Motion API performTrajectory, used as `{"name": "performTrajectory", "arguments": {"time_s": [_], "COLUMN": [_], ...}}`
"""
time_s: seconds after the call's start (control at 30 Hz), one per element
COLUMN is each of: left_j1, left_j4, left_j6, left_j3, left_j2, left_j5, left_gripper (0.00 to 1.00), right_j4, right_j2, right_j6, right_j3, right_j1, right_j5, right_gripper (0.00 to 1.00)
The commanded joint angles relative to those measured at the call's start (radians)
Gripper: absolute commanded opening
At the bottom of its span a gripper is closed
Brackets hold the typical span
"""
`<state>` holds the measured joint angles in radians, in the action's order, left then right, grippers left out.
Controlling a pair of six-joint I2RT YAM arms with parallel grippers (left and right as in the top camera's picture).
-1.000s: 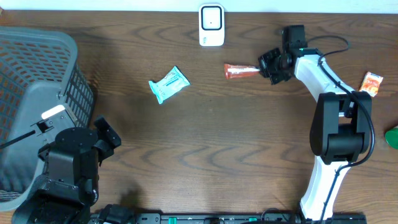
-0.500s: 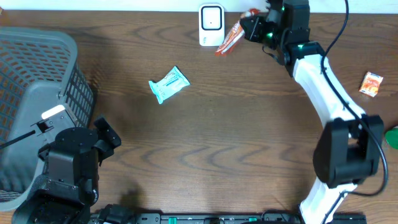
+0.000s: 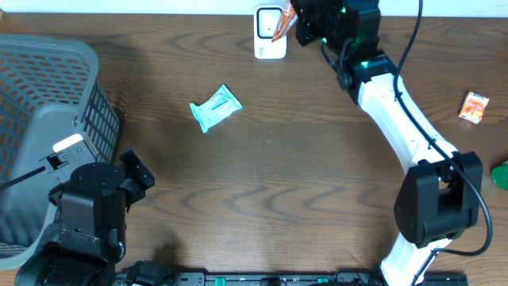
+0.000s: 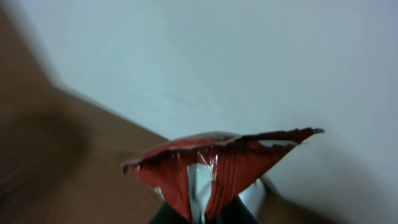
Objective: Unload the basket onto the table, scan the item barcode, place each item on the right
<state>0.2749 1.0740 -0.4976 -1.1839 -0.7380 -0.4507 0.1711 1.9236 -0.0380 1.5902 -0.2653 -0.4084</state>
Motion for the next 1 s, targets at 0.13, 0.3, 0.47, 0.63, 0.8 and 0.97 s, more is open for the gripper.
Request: {"name": "performTrajectory", "arguments": {"time_s": [0.13, 0.3, 0.47, 0.63, 0.8, 0.97], "left_j1": [-0.005, -0.005, -0.005, -0.005, -0.005, -0.005], "left_j4": [-0.001, -0.001, -0.001, -0.001, -0.001, -0.001], "left_j6": [-0.002, -0.002, -0.001, -0.002, -0.002, -0.002], "left_j3": [0.002, 0.002, 0.002, 0.002, 0.002, 0.002], "left_j2": [0.001, 0.001, 0.001, 0.001, 0.001, 0.001], "left_j5": [-0.013, -0.013, -0.013, -0.013, -0.013, -0.013], "left_gripper": [0.93, 0.93, 0.93, 0.93, 0.93, 0.93], "right_j4": [0.105, 0.339, 0.570, 0.742, 0.831, 0.871], "right_j2": [0.042, 0.146, 0.248, 0.333, 0.439, 0.443], "right_j6": [-0.293, -0.290, -0.283, -0.281, -0.114, 0.451], "right_j3": [0.012, 0.012, 0.013, 0.021, 0.114, 0.184], "right_j1": [0.054, 0.096, 0.095, 0.094, 0.093, 0.088], "right_j5": [-0.681, -0.877, -0.880, -0.810, -0.671, -0.640], "right_gripper": [0.01, 0.01, 0.01, 0.01, 0.01, 0.01]}}
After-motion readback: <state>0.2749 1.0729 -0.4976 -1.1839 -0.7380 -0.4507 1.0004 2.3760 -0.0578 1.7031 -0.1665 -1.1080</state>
